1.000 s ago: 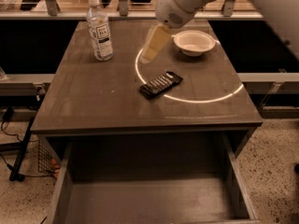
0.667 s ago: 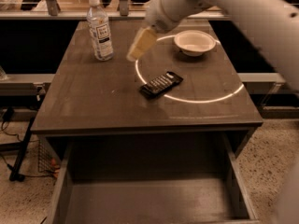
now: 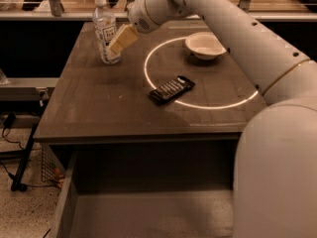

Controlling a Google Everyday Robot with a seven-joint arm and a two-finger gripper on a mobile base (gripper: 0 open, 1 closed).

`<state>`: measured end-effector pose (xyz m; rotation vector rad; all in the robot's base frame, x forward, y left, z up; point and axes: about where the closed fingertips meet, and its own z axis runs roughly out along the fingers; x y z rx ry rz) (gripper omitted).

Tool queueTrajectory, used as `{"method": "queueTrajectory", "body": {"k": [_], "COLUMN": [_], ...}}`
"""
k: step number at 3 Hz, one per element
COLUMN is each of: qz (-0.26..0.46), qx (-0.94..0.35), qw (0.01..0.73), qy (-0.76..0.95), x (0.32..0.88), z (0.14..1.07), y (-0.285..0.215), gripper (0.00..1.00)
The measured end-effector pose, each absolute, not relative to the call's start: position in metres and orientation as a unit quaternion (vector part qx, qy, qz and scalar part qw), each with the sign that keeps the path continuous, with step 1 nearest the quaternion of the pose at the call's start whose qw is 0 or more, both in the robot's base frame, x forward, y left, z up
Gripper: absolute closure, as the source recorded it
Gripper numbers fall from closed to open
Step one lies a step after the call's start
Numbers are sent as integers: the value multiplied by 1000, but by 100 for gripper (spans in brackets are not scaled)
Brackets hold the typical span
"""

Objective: Place blue plastic bottle into top drawer

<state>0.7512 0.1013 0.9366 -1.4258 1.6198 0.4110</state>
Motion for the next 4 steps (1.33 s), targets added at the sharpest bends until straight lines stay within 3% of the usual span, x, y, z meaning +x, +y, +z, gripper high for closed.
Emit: {"method": "queueTrajectory", "body": {"k": [1, 2, 3, 4], "qz": [239, 267, 288, 309], "qx": [-550, -538, -517, -509], "qw": [472, 474, 478, 478], "qy": [647, 644, 649, 646], "x": [772, 778, 773, 752], "z": [936, 933, 935, 941], "y": [146, 165, 164, 162], "gripper": [4, 26, 57, 81]}}
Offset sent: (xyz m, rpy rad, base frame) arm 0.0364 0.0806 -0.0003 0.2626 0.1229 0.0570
